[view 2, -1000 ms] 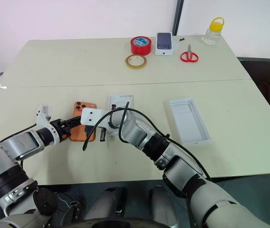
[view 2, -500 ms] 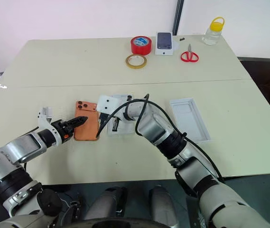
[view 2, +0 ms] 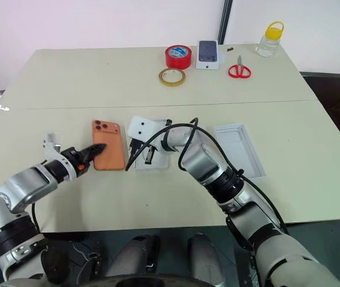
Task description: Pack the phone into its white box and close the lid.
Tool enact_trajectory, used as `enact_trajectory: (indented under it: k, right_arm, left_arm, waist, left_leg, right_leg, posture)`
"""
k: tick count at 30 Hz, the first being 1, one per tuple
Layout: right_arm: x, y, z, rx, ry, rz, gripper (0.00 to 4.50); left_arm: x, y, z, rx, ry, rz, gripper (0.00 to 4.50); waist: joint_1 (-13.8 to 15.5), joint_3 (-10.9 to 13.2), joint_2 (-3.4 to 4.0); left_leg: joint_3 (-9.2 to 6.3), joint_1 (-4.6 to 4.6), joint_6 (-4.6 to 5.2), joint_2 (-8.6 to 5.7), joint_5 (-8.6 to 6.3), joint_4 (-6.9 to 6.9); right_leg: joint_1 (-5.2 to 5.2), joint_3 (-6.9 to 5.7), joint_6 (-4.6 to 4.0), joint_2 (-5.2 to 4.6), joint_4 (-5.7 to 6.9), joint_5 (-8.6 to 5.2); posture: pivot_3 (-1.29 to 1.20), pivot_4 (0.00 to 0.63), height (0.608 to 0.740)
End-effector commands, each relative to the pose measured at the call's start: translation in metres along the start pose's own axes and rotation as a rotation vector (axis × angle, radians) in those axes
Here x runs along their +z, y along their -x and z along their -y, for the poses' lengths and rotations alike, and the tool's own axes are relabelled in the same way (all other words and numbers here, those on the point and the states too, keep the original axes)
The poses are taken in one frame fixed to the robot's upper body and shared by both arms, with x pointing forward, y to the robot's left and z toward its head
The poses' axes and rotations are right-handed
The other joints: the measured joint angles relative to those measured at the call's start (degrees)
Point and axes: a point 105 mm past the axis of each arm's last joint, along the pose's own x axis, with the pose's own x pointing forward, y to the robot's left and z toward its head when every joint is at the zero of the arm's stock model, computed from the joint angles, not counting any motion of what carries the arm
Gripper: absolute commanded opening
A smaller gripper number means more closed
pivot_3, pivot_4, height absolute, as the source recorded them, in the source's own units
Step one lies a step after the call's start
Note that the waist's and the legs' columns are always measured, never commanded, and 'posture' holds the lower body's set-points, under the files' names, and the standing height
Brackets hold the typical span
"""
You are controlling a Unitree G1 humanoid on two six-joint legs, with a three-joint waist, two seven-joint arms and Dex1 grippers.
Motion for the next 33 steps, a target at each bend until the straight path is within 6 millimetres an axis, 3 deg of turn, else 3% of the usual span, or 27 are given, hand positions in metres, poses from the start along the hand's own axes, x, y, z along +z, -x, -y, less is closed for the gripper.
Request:
enact_trajectory:
  k: [1, 7, 10, 14, 19, 33]
  right_arm:
    - [0.013, 0.027, 0.02, -0.048, -0.008, 0.078, 0.0]
    - [-0.014, 0.06, 0.036, -0.083, -0.084, 0.087, 0.0]
    - [-0.033, 0.075, 0.031, -0.077, -0.084, 0.088, 0.0]
    - [-0.043, 0.088, 0.021, -0.071, -0.092, 0.11, 0.0]
    - [-0.048, 0.093, 0.014, -0.065, -0.124, 0.115, 0.0]
    - [-0.049, 0.09, 0.016, -0.095, -0.139, 0.115, 0.0]
  left_arm:
    - [0.005, -0.004, 0.035, -0.109, -0.012, 0.005, 0.06]
    - [-0.023, -0.03, 0.064, -0.167, -0.007, -0.113, 0.06]
    - [-0.039, -0.043, 0.07, -0.183, 0.0, -0.164, 0.06]
    - [-0.049, -0.053, 0.068, -0.175, 0.019, -0.192, 0.06]
    - [-0.057, -0.062, 0.062, -0.16, 0.011, -0.226, 0.06]
    - [-0.065, -0.072, 0.056, -0.148, -0.022, -0.27, 0.06]
  waist:
    - [0.15, 0.0, 0.0]
    - [0.25, 0.0, -0.01]
    - [0.03, 0.01, -0.02]
    - [-0.34, 0.02, 0.0]
    - [0.08, 0.02, 0.0]
    - [0.15, 0.03, -0.02]
  left_leg:
    - [0.0, 0.0, 0.0, -0.01, 0.0, 0.0]
    - [0.0, -0.01, 0.02, -0.05, -0.01, -0.01]
    - [0.01, -0.02, 0.02, -0.04, -0.01, -0.02]
    - [0.1, -0.02, 0.02, 0.03, 0.0, -0.05]
    - [0.12, -0.02, 0.02, 0.05, 0.0, -0.03]
    - [0.1, -0.02, 0.02, 0.03, 0.0, -0.03]
  right_leg:
    - [0.0, 0.0, 0.0, -0.01, 0.0, 0.0]
    - [0.06, -0.01, 0.0, -0.05, -0.06, 0.0]
    - [0.05, 0.01, 0.01, -0.05, -0.06, 0.0]
    - [-0.03, 0.11, 0.0, 0.01, 0.01, 0.0]
    - [-0.02, 0.11, 0.0, 0.03, 0.01, 0.0]
    - [-0.01, 0.1, 0.01, 0.0, -0.01, -0.01]
  posture:
    - [0.0, 0.15, 0.74]
    - [0.0, 0.15, 0.74]
    - [0.0, 0.15, 0.74]
    - [0.0, 0.15, 0.74]
    - [0.0, 0.15, 0.74]
    - [0.0, 0.15, 0.74]
